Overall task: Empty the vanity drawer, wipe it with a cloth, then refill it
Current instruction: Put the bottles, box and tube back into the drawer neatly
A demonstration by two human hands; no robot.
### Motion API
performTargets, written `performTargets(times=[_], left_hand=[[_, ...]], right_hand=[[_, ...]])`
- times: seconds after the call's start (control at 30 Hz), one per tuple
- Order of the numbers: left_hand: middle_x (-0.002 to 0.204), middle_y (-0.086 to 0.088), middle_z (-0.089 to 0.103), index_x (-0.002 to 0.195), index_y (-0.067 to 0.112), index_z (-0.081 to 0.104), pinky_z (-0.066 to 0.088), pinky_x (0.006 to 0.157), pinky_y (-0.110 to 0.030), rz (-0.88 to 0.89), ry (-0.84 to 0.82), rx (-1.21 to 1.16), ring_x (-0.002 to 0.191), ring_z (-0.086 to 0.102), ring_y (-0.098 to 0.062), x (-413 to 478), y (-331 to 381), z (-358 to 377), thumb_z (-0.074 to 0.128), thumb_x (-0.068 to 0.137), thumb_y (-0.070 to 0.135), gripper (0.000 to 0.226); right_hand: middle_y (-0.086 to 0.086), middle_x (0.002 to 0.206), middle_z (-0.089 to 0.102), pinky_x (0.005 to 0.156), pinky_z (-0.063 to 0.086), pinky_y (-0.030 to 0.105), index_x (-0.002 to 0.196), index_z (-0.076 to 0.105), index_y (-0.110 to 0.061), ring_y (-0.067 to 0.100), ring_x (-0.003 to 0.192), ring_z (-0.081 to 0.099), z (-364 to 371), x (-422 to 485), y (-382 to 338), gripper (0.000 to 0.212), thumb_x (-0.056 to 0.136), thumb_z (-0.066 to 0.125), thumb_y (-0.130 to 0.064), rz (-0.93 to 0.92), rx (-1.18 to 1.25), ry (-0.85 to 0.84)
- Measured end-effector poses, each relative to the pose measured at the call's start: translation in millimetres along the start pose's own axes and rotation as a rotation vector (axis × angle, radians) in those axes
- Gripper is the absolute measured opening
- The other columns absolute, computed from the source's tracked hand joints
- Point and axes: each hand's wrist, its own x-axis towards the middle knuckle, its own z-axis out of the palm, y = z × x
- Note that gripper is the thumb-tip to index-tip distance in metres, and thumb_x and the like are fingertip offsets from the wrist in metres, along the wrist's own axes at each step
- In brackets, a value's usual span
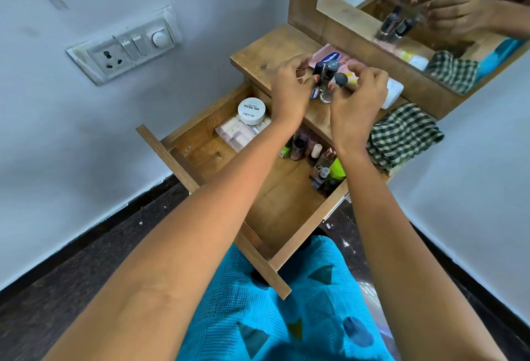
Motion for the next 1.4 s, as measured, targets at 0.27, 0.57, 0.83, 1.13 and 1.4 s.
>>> performTargets(times=[0.27,0.57,0.83,1.13,1.4], left_hand=[[0.100,-0.008,0.069,0.097,0.006,0.068,0.048,0.080,-0.017,0.072,-0.033,0.180,0.091,0.065,-0.015,11,1,14,0.064,0.079,0.001,0.019],[0.094,-0.007,0.070,0.092,0.005,0.069,0.048,0.074,-0.014,0.092,0.019,0.166,0.083,0.063,-0.011,7,1,8,0.063,0.079,-0.002,0.016],[0.090,-0.005,0.070,0.090,0.003,0.070,0.050,0.079,-0.017,0.097,0.024,0.128,0.077,0.060,-0.007,-10,6,-16,0.066,0.076,-0.002,0.015],[0.088,0.004,0.065,0.095,0.004,0.070,0.044,0.073,-0.001,0.055,0.000,0.123,0.076,0.058,0.000,-54,-9,-44,0.068,0.077,0.000,0.018],[0.101,-0.008,0.069,0.097,0.007,0.070,0.049,0.085,-0.021,-0.037,-0.085,0.279,0.092,0.063,-0.015,-71,-47,-44,0.064,0.079,0.000,0.021]], right_hand=[[0.009,0.112,0.058,0.078,0.040,0.010,0.108,0.065,-0.004,0.007,0.089,0.051,-12,19,10,0.026,0.083,0.066,-0.012,-0.028,-0.076,-0.192],[0.007,0.104,0.067,0.082,0.053,0.030,0.102,0.064,-0.005,0.016,0.090,0.063,-4,19,10,0.020,0.082,0.064,-0.006,-0.032,-0.052,-0.208],[0.001,0.101,0.067,0.081,0.051,0.021,0.104,0.064,-0.008,0.006,0.084,0.057,-12,3,4,0.022,0.082,0.066,-0.009,-0.038,-0.002,-0.233],[0.003,0.100,0.068,0.078,0.053,0.025,0.106,0.065,-0.009,0.013,0.084,0.063,-23,-37,10,0.026,0.080,0.067,-0.011,-0.088,0.011,-0.322],[0.012,0.115,0.062,0.088,0.052,0.038,0.116,0.063,-0.006,0.025,0.098,0.062,-17,-60,31,0.032,0.084,0.060,-0.006,-0.126,-0.201,-0.479]])
